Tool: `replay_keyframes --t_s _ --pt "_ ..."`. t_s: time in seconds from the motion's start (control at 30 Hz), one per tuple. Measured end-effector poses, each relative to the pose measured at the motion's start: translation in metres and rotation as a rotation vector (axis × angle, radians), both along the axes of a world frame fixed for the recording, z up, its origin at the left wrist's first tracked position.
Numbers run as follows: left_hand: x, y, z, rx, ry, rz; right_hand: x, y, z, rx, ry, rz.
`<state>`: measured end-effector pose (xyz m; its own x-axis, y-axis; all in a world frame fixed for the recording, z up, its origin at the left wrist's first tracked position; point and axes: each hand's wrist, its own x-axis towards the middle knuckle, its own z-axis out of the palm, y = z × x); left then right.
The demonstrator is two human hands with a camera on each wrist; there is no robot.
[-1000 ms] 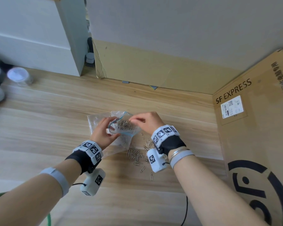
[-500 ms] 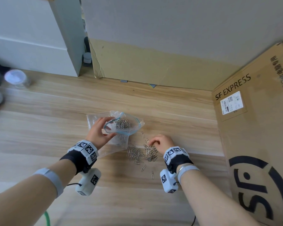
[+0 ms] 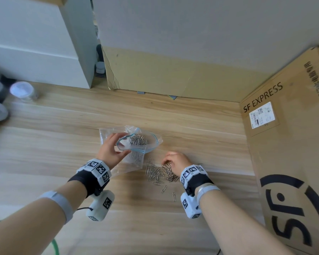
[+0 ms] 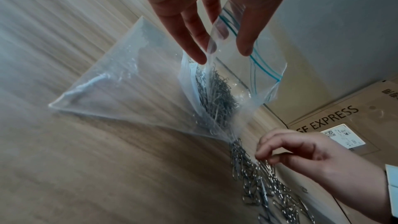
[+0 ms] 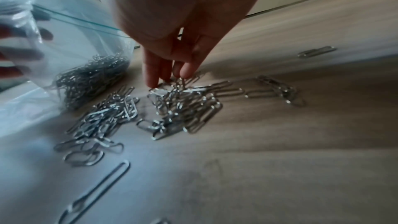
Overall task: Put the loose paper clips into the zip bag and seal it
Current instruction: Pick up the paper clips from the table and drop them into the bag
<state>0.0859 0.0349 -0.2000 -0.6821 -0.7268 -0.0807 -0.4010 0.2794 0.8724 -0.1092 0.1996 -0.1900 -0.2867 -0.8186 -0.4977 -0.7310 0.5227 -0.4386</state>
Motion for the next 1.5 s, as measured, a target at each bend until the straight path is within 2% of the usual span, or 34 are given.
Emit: replay_keyframes --t_s 0.07,0.37,0.67,0.9,1.1,1.4,1.5 --pt "0.0 0.002 0.001 0.005 0.006 -0.001 0.002 0.001 -0.001 -0.023 0.007 0.011" --pt "0.002 -0.001 0.001 0.009 -0.019 0.0 0.027 -0.023 -0.03 -0.127 0.015 0.385" --pt "-0.001 0.002 0.003 -0.021 -0.044 -0.026 -0.003 0.011 -0.008 -0.018 0.026 0.321" --pt "-0.001 0.004 0.001 -0.002 -0.019 -0.02 0.01 0.017 -0.009 0.138 0.138 0.439" --pt "0.0 0.005 -0.004 0.009 -0.009 -0.015 0.008 0.017 -0.011 0.051 0.028 0.313" --pt "-0.001 0.006 -0.004 0.029 0.014 -0.009 0.009 0.009 -0.008 -0.007 0.033 0.217" --pt "-0.001 0.005 -0.004 0.044 0.008 -0.005 0.008 0.008 -0.009 -0.05 0.011 0.128"
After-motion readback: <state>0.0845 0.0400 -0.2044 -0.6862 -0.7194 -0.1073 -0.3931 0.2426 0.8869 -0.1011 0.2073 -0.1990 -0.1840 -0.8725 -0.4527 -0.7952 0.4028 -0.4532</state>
